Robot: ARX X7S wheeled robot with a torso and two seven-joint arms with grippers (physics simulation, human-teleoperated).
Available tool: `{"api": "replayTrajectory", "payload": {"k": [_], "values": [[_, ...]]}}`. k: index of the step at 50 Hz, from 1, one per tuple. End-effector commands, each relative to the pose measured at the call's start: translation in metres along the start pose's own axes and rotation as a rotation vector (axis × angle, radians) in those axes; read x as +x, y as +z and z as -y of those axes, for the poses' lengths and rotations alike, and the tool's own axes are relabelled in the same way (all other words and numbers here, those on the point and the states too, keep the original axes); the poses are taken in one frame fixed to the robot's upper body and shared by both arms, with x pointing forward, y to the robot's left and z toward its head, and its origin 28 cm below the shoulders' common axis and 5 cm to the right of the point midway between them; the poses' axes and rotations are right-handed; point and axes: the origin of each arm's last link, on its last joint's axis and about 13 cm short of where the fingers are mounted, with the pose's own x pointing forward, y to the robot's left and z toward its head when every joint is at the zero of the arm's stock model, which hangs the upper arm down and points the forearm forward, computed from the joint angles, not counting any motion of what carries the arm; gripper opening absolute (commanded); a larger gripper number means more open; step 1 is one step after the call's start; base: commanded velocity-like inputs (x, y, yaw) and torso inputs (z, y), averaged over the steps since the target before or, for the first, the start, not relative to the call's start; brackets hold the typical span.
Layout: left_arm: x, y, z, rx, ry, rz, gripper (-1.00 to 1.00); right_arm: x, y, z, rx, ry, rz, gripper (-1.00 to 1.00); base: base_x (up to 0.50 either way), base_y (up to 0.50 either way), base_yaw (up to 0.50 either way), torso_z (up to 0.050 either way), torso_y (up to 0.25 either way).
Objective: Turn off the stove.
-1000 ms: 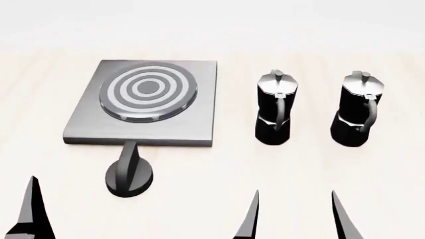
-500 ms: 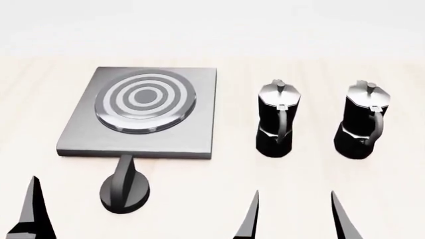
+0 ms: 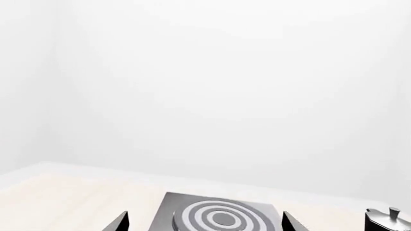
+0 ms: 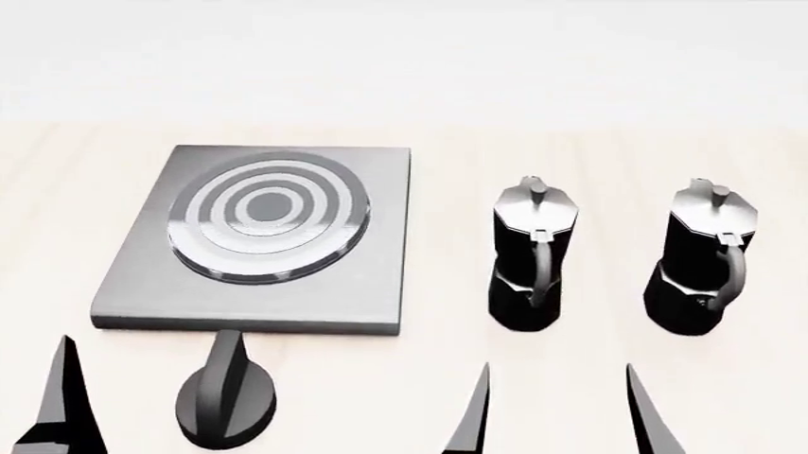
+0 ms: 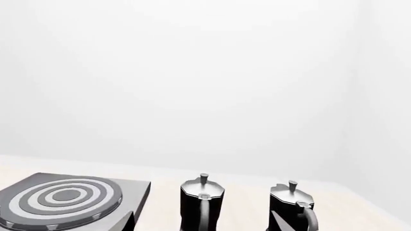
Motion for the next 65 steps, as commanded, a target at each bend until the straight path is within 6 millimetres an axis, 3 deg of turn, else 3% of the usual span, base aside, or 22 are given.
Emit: {"api": "replayTrajectory", "payload": {"k": [1,36,65], "values": [[-0.0005,-0.0003,-0.0002,0.001,-0.001,-0.001,1.00,-0.0002,-0.0005,-0.0003,-0.001,0.002,-0.004,1.00,0.14,0.00,0.00,0.000,0.015],[-0.0005,-0.0022,0.0001,0.014,-0.001,-0.008,1.00,0.0004,-0.0036,-0.0019,-0.006,0.017,-0.014,1.00,0.03,0.00,0.00,0.000,0.000],[0.0005,-0.0038,0.0003,0.012,-0.006,-0.021,1.00,0.0008,-0.0050,-0.0025,0.001,0.022,-0.018,1.00,0.00,0.00,0.00,0.000,-0.112]]}}
